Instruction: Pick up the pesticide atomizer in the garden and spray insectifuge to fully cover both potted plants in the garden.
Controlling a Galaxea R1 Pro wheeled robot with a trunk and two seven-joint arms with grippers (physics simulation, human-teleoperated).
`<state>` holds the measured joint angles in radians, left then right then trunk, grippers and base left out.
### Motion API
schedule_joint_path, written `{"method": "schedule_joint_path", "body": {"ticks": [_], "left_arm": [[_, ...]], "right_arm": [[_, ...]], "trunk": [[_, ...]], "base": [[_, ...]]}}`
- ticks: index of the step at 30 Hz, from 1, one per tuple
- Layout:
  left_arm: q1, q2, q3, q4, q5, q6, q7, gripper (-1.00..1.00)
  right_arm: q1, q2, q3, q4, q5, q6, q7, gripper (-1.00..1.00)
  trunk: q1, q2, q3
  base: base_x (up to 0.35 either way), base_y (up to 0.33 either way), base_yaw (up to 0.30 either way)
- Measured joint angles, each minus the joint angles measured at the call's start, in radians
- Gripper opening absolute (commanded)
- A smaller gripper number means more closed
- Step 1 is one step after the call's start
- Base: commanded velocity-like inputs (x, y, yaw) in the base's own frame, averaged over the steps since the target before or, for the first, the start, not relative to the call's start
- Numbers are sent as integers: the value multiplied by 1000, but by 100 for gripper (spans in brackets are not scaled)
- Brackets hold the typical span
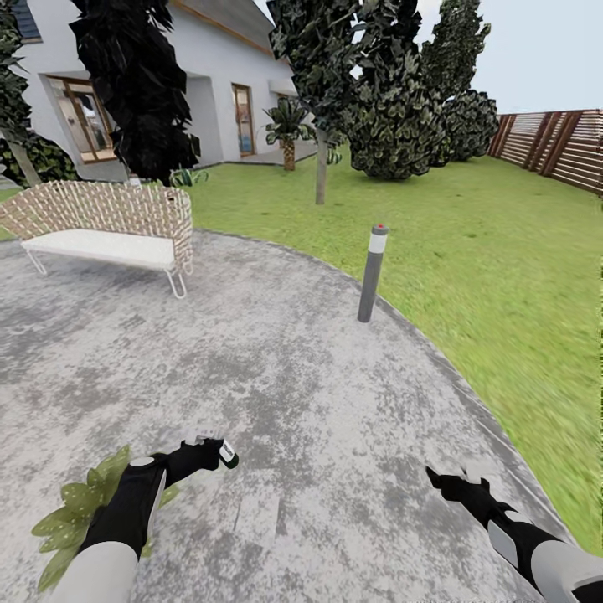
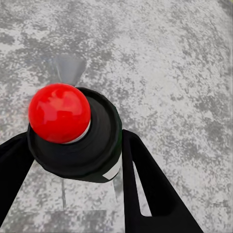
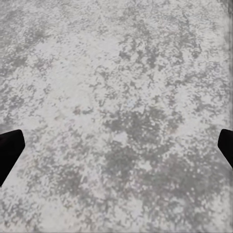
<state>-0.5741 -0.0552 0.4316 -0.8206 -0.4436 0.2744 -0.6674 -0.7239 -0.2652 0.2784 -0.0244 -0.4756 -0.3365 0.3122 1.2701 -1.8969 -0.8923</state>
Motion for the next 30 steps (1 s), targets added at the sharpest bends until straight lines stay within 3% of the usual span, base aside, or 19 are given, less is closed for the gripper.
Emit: {"method": "schedule_joint_path", "body": {"ticks": [8,11,13,17,20,22,25,28,30], "left_arm": [[0,-3,-2,-2,2,-2,5,-100],[-1,-25,-12,-13,4,-1,4,-100],[-2,-48,-35,-63,6,1,3,-100],[-2,-78,-129,-200,13,7,1,-100],[-2,-90,-161,-271,58,8,1,-100],[-2,-96,-167,-287,111,8,2,-100],[-2,-98,-172,-288,148,4,6,-100],[-2,-99,-191,-288,155,2,10,-100],[-2,-99,-203,-288,155,2,13,-100]], "right_arm": [[0,0,0,0,0,-1,0,100],[0,0,0,-1,-1,-1,0,100],[0,0,0,-1,-1,-2,0,100],[0,0,-1,-1,-9,-1,1,100],[0,2,-1,-1,-20,-1,1,100],[0,3,2,-2,-20,-1,1,100],[0,2,0,-9,-21,9,1,100],[-3,-1,-3,-74,-21,123,1,100],[-3,-1,-4,-191,-22,246,3,100]], "trunk": [[31,-56,-16],[42,-77,-21],[50,-91,-25],[65,-119,-32],[77,-140,-40],[84,-154,-46],[88,-161,-50],[88,-161,-49],[88,-161,-49]], "base": [[0,0,-118],[0,0,-116],[0,0,-110],[0,0,-79],[0,0,-15],[0,0,-4],[0,0,-1],[0,0,0],[0,0,0]]}}
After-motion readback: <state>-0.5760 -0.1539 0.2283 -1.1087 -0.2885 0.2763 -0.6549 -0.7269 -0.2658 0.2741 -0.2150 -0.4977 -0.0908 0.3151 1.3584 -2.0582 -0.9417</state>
